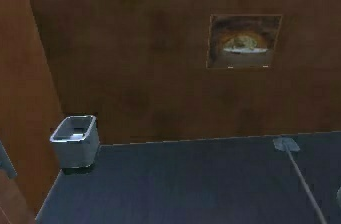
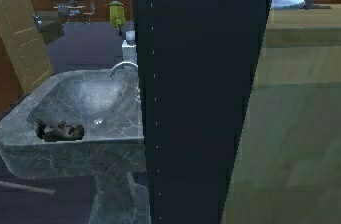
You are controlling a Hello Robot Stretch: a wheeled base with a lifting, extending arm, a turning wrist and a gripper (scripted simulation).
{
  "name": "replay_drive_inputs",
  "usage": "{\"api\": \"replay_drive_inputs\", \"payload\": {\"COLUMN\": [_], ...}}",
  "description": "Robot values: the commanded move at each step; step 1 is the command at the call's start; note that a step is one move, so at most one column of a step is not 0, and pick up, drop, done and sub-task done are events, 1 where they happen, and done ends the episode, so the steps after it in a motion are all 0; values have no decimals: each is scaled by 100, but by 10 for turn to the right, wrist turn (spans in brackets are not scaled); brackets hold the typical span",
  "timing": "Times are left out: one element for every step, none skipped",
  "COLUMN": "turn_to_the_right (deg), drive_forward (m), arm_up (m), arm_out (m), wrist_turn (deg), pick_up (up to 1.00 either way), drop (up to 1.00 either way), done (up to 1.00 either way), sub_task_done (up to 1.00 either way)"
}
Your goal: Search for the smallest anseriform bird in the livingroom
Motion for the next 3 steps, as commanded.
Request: {"api": "replay_drive_inputs", "payload": {"turn_to_the_right": [150,0,300], "drive_forward": [0,100,0], "arm_up": [0,0,0], "arm_out": [0,0,0], "wrist_turn": [0,0,0], "pick_up": [0,0,0], "drop": [0,0,0], "done": [0,0,0], "sub_task_done": [0,0,0]}}
